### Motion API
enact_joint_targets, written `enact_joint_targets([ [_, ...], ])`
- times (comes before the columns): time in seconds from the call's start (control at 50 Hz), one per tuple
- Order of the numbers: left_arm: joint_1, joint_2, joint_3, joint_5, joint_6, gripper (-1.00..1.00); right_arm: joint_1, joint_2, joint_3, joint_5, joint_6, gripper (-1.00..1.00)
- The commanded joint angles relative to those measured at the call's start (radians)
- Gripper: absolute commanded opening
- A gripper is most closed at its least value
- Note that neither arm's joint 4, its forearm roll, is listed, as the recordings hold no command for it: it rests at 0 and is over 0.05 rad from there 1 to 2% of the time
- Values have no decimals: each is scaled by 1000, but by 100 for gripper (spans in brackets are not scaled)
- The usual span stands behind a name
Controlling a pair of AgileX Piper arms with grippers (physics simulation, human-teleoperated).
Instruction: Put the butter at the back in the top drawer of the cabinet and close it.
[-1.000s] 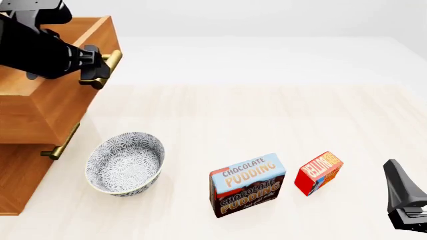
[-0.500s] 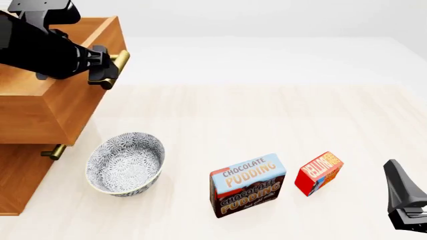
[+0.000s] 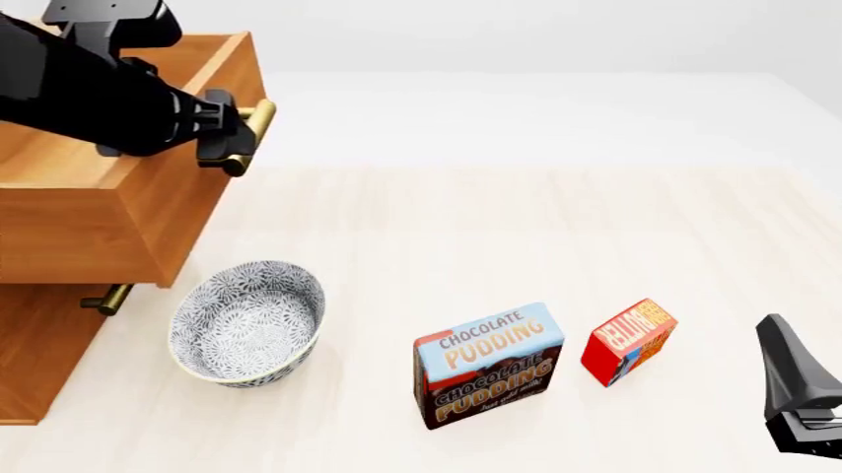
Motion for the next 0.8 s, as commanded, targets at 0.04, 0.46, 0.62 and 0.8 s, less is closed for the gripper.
enact_joint_targets([
  [0.04, -40, 27, 33, -4, 29, 100, 0, 0, 0, 0, 0, 100],
  [0.46, -90, 28, 14, 1, 18, 100, 0, 0, 0, 0, 0, 100],
  [0.62, -98, 19, 15, -3, 19, 100, 0, 0, 0, 0, 0, 100],
  [0.8, -113, 13, 0, 5, 13, 100, 0, 0, 0, 0, 0, 100],
])
